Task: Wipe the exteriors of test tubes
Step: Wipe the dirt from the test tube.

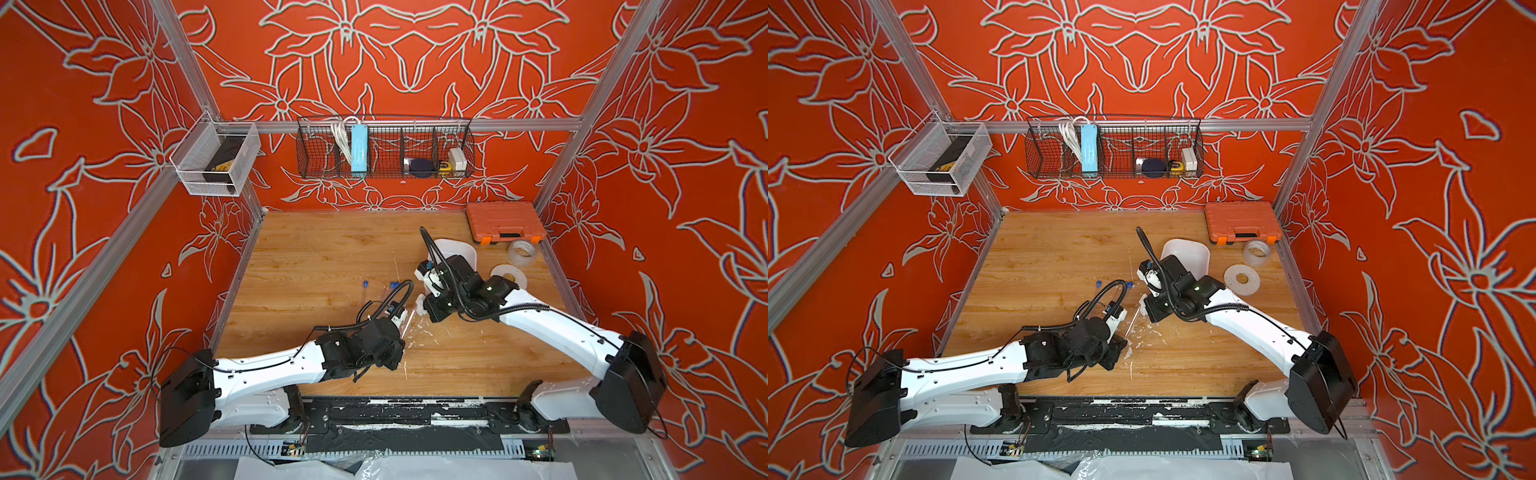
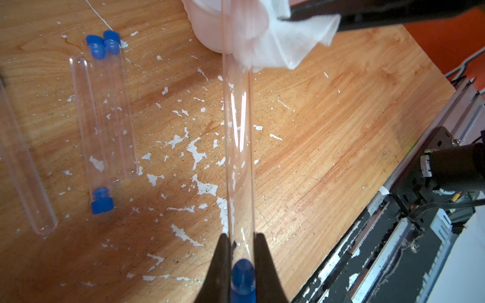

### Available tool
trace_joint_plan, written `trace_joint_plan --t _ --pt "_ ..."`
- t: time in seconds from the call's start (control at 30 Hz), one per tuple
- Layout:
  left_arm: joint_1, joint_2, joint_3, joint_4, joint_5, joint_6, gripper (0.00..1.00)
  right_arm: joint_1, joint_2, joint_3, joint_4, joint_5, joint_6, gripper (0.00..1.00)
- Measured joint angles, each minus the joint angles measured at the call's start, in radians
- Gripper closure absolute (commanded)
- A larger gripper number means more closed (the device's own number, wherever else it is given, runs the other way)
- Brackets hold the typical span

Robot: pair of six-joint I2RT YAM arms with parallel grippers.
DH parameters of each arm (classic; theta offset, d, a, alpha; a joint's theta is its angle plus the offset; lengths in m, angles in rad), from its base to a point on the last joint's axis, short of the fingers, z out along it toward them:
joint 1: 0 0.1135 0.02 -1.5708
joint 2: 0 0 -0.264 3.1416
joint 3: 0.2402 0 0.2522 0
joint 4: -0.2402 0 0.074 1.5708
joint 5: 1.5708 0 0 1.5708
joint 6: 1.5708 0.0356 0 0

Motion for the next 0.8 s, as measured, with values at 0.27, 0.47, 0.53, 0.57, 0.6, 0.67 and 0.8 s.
trace_joint_plan --t 0.27,0.47,0.53,0.57,0.6,0.67,0.8 --pt "0.000 0.032 0.008 -0.034 -0.057 -0.002 0.93 0.016 -0.001 -0.014 0.006 -0.041 0.020 1.00" --pt "-0.001 0.051 0.039 -0.044 -0.106 -0.003 0.94 0.074 -0.001 -0.047 0.027 -0.057 0.081 1.00" --pt "-0.001 0.051 0.040 -0.043 -0.116 -0.003 0.94 0.102 0.005 -0.048 0.036 -0.058 0.100 1.00" --pt "-0.001 0.051 0.040 -0.043 -0.119 -0.003 0.94 0.114 0.011 -0.048 0.043 -0.059 0.108 1.00" --pt "-0.001 0.051 0.040 -0.043 -0.124 -0.003 0.94 0.127 0.018 -0.048 0.050 -0.059 0.116 1.00" --pt "-0.001 0.051 0.040 -0.044 -0.133 -0.004 0.94 0.148 0.036 -0.048 0.060 -0.059 0.132 1.00" --pt "-0.002 0.053 0.040 -0.044 -0.143 -0.007 0.94 0.169 0.058 -0.048 0.072 -0.058 0.158 1.00"
